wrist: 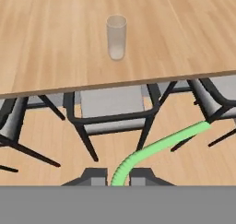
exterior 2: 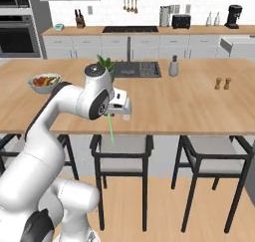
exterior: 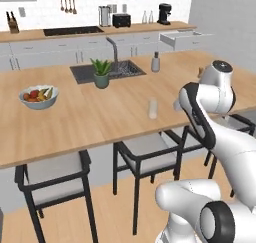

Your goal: Take a straw from the drawer in front and place it inside the glass cup on the dining counter.

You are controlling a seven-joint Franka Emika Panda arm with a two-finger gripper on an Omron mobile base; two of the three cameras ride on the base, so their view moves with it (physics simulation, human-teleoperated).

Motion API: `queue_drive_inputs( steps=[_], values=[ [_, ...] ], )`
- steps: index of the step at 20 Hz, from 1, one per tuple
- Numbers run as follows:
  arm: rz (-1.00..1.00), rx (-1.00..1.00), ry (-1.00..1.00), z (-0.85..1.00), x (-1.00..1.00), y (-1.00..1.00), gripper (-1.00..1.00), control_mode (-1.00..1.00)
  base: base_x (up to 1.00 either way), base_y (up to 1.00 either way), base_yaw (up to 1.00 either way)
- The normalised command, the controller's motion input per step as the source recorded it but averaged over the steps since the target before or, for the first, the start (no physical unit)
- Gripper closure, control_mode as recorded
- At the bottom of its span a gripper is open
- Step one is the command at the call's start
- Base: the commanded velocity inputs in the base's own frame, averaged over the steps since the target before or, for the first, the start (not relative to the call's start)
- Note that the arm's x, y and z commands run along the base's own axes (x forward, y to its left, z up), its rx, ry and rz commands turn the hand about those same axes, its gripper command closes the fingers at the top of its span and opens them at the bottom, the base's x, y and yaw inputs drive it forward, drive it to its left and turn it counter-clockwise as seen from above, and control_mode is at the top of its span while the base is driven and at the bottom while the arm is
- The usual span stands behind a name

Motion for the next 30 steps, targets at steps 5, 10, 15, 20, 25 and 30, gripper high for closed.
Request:
queue_drive_inputs(
  steps=[5, 10, 15, 20, 25, 30],
  values=[
    [0.00, 0.00, 0.00, 0.00, 0.00, 0.00, 1.00, 1.00, 0.85, 0.03, 0.03],
    [0.00, 0.00, 0.00, 0.00, 0.00, 0.00, 1.00, 1.00, 0.60, -0.06, 0.26],
    [0.00, 0.00, 0.00, 0.00, 0.00, 0.00, 1.00, 1.00, 0.59, -0.30, 0.36],
    [0.00, 0.00, 0.00, 0.00, 0.00, 0.00, 1.00, 1.00, 0.79, -0.22, 0.20],
    [0.01, 0.00, -0.12, 0.37, 0.15, -0.10, 1.00, -1.00, 0.13, -0.03, 0.02],
    [0.00, 0.05, -0.34, 0.72, 0.00, -0.33, 1.00, -1.00, 0.00, 0.00, 0.00]
  ],
)
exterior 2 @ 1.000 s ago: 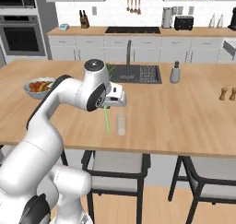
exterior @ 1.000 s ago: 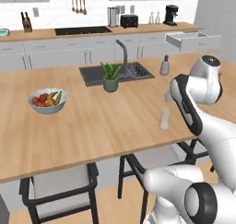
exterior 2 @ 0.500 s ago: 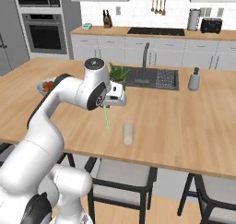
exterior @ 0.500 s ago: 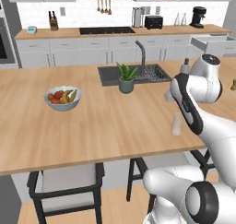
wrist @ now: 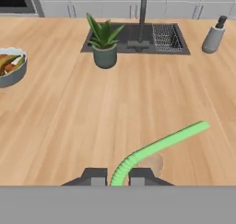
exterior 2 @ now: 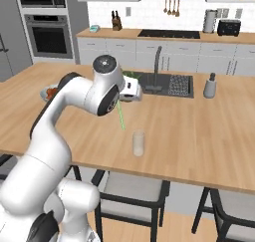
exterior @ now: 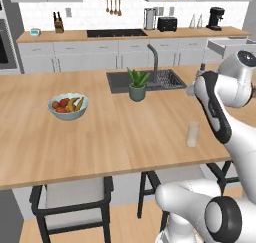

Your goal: Take a straw from the drawer in front and place it inside the glass cup on the dining counter.

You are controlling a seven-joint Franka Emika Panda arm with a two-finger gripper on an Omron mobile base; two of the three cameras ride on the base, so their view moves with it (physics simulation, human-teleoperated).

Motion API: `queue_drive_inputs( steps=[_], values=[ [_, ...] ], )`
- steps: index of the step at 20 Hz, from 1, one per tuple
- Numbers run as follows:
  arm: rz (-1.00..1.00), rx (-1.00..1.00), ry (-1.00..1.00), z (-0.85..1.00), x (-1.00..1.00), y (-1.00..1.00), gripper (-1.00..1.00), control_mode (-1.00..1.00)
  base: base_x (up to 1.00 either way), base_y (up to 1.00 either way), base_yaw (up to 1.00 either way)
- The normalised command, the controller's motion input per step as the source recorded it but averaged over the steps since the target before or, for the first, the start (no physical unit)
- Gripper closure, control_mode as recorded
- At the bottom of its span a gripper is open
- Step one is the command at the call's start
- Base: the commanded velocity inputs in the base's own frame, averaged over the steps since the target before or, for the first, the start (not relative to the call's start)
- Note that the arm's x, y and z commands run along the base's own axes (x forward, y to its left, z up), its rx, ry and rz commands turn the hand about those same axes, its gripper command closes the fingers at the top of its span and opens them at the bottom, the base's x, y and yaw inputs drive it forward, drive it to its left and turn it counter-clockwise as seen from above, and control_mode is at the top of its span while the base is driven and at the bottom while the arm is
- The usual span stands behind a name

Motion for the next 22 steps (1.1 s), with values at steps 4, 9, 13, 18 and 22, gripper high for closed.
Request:
queue_drive_inputs(
  steps=[4, 9, 13, 18, 22],
  values=[
    [0.00, 0.14, -0.27, 0.39, 0.03, -0.37, 1.00, -1.00, 0.00, 0.00, 0.00],
    [0.00, 0.21, -0.19, 0.08, 0.26, -0.23, 1.00, -1.00, 0.00, 0.00, 0.00],
    [0.00, 0.18, -0.09, 0.00, 0.41, 0.00, 1.00, -1.00, 0.00, 0.00, 0.00],
    [-0.04, 0.09, -0.01, -0.04, 0.33, 0.00, 1.00, -1.00, 0.00, 0.00, 0.00],
    [-0.12, 0.03, 0.00, -0.18, 0.05, -0.07, 1.00, -1.00, 0.00, 0.00, 0.00]
  ],
)
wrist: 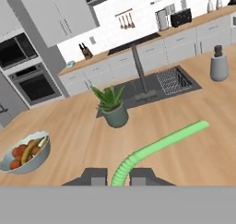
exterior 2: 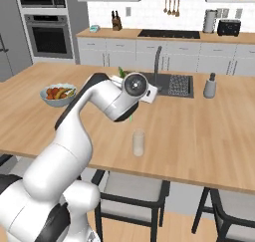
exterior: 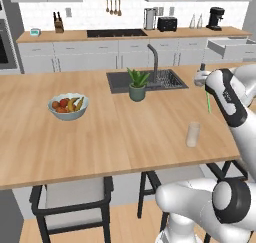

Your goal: Take a straw from the drawer in front and place it inside the glass cup on the dining counter.

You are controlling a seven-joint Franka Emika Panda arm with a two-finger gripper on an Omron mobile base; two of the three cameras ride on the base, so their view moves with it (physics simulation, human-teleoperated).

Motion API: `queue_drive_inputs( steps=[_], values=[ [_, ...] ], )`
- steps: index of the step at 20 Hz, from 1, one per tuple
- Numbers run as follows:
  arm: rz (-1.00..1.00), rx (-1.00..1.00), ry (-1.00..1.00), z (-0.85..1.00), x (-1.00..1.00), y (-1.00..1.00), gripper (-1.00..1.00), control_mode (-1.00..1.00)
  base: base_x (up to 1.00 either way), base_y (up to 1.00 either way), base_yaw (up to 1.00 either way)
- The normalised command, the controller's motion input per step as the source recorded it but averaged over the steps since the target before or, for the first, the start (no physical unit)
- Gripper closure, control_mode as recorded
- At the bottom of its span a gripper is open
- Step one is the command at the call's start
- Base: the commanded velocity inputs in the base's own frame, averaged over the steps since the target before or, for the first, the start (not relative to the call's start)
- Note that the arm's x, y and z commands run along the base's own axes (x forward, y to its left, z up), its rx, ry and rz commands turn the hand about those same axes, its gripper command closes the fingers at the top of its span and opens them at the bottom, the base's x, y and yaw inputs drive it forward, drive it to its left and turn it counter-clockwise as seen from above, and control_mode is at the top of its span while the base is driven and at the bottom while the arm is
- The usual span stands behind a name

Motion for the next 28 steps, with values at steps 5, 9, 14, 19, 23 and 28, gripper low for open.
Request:
queue_drive_inputs(
  steps=[5, 9, 14, 19, 23, 28],
  values=[
    [-0.12, 0.04, 0.00, -0.33, 0.00, -0.08, 1.00, -1.00, 0.00, 0.00, 0.00],
    [-0.09, 0.08, 0.00, -0.36, 0.14, -0.01, 1.00, -1.00, 0.00, 0.00, 0.00],
    [-0.09, 0.07, 0.00, -0.39, 0.43, -0.03, 1.00, -1.00, 0.00, 0.00, 0.00],
    [-0.13, 0.00, 0.00, -0.25, 0.49, -0.30, 1.00, -1.00, 0.00, 0.00, 0.00],
    [-0.17, 0.00, 0.00, -0.18, 0.27, -0.38, 1.00, -1.00, 0.00, 0.00, 0.00],
    [-0.14, 0.01, 0.00, -0.24, 0.07, -0.13, 1.00, -1.00, 0.00, 0.00, 0.00]
  ],
)
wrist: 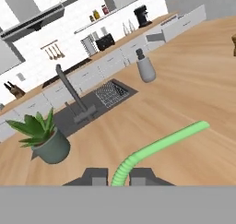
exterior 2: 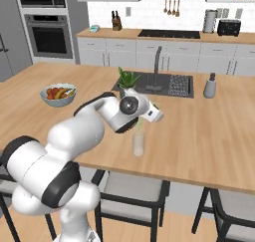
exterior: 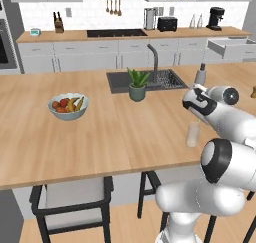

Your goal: Take a straw from the drawer in front and place it inside the glass cup on the dining counter.

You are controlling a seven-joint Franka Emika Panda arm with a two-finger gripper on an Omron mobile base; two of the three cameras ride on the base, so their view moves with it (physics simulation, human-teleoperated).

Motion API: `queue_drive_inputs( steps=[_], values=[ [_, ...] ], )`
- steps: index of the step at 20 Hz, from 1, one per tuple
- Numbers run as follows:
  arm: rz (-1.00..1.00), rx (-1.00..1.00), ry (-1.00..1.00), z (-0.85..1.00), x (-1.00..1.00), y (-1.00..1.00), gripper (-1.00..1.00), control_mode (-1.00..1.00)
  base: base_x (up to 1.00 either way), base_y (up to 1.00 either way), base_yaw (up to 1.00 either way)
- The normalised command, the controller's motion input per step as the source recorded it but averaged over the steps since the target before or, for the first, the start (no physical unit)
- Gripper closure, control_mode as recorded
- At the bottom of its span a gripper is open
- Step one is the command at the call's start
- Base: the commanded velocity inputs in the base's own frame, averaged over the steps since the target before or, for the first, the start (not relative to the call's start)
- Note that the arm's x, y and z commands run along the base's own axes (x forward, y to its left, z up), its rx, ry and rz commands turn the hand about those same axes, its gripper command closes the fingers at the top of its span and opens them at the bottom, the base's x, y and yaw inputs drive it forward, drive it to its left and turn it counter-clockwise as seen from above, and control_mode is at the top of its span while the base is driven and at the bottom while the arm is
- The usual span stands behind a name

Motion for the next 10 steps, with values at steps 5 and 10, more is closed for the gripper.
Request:
queue_drive_inputs(
  steps=[5, 10],
  values=[
    [-0.09, 0.05, 0.00, -0.13, 0.00, 0.00, 1.00, -1.00, 0.00, 0.00, 0.00],
    [-0.09, 0.01, 0.00, -0.02, 0.06, 0.00, 1.00, -1.00, 0.00, 0.00, 0.00]
  ],
)
